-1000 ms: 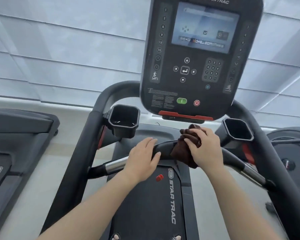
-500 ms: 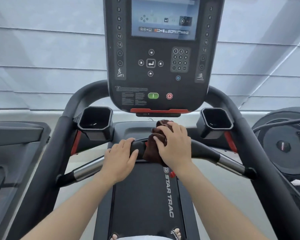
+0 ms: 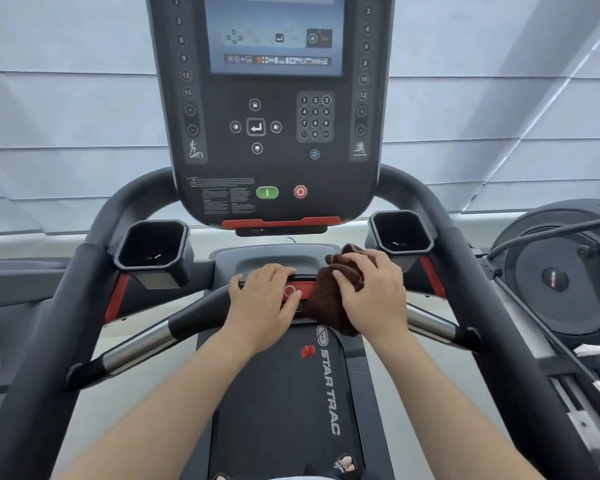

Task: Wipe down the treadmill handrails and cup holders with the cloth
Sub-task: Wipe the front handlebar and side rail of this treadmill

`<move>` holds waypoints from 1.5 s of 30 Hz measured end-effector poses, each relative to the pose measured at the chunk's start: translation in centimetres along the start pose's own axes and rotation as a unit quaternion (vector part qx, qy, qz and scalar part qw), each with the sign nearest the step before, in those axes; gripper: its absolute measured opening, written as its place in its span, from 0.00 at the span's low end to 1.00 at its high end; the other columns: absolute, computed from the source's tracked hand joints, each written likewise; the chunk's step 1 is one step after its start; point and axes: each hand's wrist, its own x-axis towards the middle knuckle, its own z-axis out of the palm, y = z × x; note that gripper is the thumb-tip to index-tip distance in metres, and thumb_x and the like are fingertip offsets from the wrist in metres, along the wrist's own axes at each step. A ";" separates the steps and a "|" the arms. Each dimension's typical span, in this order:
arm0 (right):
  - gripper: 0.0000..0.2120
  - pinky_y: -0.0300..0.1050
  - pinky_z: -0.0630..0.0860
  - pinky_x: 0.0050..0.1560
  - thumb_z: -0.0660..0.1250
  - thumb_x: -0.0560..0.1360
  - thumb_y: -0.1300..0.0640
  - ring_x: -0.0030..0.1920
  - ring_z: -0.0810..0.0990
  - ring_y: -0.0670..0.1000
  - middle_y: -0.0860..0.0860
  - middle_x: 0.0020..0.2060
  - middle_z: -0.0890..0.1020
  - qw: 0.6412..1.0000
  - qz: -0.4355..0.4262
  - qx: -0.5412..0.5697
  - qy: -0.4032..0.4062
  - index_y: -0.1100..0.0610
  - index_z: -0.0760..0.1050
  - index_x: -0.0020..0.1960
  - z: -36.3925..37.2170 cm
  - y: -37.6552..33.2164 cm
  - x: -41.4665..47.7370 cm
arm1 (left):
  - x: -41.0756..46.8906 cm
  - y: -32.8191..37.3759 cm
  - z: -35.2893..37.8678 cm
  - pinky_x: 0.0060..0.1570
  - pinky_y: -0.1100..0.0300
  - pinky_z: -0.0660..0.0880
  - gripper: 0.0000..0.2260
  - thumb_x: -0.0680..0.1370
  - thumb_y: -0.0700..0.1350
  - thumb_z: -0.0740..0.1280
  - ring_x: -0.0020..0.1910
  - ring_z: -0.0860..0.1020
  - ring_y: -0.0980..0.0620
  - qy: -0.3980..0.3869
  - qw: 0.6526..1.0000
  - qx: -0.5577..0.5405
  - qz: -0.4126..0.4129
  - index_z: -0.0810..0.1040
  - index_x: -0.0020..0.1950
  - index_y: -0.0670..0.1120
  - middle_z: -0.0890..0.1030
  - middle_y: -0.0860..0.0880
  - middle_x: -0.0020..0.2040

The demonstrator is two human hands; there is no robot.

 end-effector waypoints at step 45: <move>0.14 0.53 0.69 0.63 0.70 0.72 0.52 0.63 0.70 0.53 0.48 0.61 0.74 0.994 0.105 0.034 -0.013 0.49 0.78 0.57 -6.8 16.9 -4.4 | 4.5 12.2 7.0 0.63 0.44 0.52 0.12 0.76 0.52 0.54 0.55 0.71 0.53 -0.032 0.996 0.077 0.015 0.76 0.50 0.58 0.78 0.59 0.52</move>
